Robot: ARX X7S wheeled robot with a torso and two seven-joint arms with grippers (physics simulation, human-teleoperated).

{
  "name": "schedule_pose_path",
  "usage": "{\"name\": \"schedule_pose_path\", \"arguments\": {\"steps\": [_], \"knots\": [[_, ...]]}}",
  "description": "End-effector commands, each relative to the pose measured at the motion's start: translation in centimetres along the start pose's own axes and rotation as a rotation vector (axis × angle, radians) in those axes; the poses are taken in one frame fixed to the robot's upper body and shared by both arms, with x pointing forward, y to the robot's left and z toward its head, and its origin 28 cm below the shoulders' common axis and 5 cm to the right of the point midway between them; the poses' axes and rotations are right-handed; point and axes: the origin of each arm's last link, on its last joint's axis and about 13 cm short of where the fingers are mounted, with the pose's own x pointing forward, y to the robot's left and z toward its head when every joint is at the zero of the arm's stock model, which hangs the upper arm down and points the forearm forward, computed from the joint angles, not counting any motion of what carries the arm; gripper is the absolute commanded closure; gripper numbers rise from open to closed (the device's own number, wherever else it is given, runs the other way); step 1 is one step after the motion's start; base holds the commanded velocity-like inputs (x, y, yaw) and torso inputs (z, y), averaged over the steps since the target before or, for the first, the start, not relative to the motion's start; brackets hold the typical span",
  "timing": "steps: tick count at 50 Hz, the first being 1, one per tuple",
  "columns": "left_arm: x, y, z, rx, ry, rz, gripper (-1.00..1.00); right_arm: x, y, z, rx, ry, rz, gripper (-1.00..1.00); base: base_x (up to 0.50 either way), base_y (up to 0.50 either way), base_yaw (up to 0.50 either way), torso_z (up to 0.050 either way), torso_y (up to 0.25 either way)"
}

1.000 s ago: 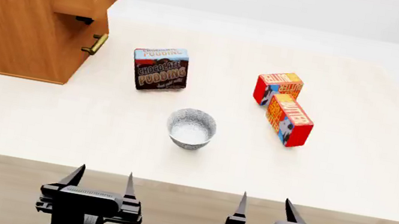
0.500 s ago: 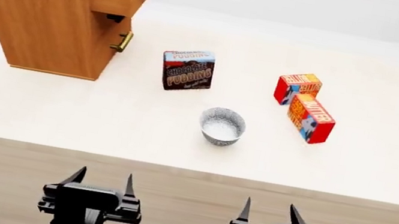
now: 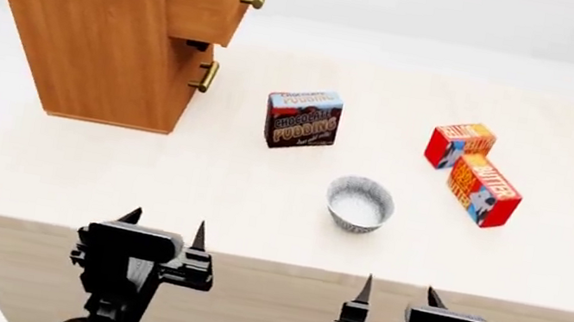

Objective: Put the bowl in the top drawer of the cabinet.

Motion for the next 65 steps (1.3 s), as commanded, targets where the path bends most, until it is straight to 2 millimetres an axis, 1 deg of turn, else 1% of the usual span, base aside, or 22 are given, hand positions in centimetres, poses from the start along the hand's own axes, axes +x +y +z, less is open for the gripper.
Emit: {"name": "schedule_pose_path", "arguments": {"steps": [1,3,8,11,16,21,25,28,32,37,45,48,50,53,58,61,63,65], "knots": [[2.6,0.3,3.9,-0.008,0.013,-0.078,-1.00,2.1,-0.8,3.3,0.031,0.027,0.008,-1.00,0.00,0.00,0.00,0.050,0.000],[3.1,0.3,5.0,0.006,0.010,-0.084,-1.00,2.4,-1.1,4.6,0.012,0.014,0.002,-1.00,0.00,0.00,0.00,0.050,0.000],[4.7,0.4,9.0,0.022,-0.015,-0.081,-1.00,2.9,-2.2,7.6,-0.010,0.010,-0.010,-1.00,0.00,0.00,0.00,0.050,0.000],[5.5,0.1,11.7,0.036,-0.029,-0.085,-1.00,2.8,-2.7,9.8,0.012,0.013,0.012,-1.00,0.00,0.00,0.00,0.050,0.000],[6.4,-0.6,15.6,0.056,-0.053,-0.070,-1.00,2.8,-3.0,12.9,-0.022,-0.014,0.012,-1.00,0.00,0.00,0.00,0.050,0.000],[7.3,-1.1,19.8,0.046,-0.068,-0.060,-1.00,4.0,-3.1,15.9,-0.028,-0.005,0.008,-1.00,0.00,0.00,0.00,0.050,0.000],[8.0,-1.3,22.7,0.029,-0.074,-0.058,-1.00,4.5,-3.2,17.9,-0.048,-0.016,0.003,-1.00,0.00,0.00,0.00,0.050,0.000],[8.5,-1.3,24.7,0.004,-0.074,-0.061,-1.00,4.4,-3.1,18.7,-0.060,-0.031,0.011,-1.00,0.00,0.00,0.00,0.050,0.000],[9.1,-1.4,27.1,-0.012,-0.051,-0.073,-1.00,4.1,-2.7,18.8,-0.064,-0.037,0.033,-1.00,0.00,0.00,0.00,0.050,0.000],[9.2,-1.7,30.5,0.006,-0.080,-0.079,-1.00,4.0,-2.8,18.4,-0.070,-0.031,0.045,-1.00,0.00,0.00,0.00,0.050,0.000],[9.9,-2.1,34.3,0.048,-0.105,-0.069,-1.00,4.3,-2.9,17.4,-0.054,-0.014,0.057,-1.00,0.00,0.00,0.00,0.048,0.000],[9.7,-2.1,35.9,0.052,-0.126,-0.056,-1.00,4.2,-3.1,17.1,-0.035,-0.017,0.079,-1.00,0.05,0.00,0.00,0.000,0.000],[9.7,-2.1,36.5,0.082,-0.129,-0.027,-1.00,4.1,-3.2,17.0,-0.019,-0.024,0.096,-1.00,0.20,0.00,0.00,0.000,0.000],[9.8,-2.2,36.7,0.108,-0.118,-0.005,-1.00,4.1,-3.4,17.0,0.001,-0.033,0.115,-1.00,0.46,0.00,0.00,0.000,0.000],[10.1,-2.4,36.7,0.089,-0.100,0.013,-1.00,4.1,-3.4,16.6,0.009,-0.045,0.147,-1.00,0.50,0.00,0.00,0.000,0.000],[10.8,-2.5,35.9,0.120,-0.060,0.038,-1.00,4.2,-3.5,15.9,0.018,-0.036,0.156,-1.00,0.50,0.00,0.00,0.000,0.000],[11.1,-2.6,35.2,0.158,0.006,0.026,-1.00,4.3,-3.6,15.3,0.018,-0.026,0.154,-1.00,0.50,0.00,0.00,0.000,0.000],[11.2,-2.6,34.8,0.161,0.027,0.009,-1.00,4.3,-3.7,15.1,0.018,-0.020,0.151,-1.00,0.50,0.00,0.00,0.000,0.000]]}}
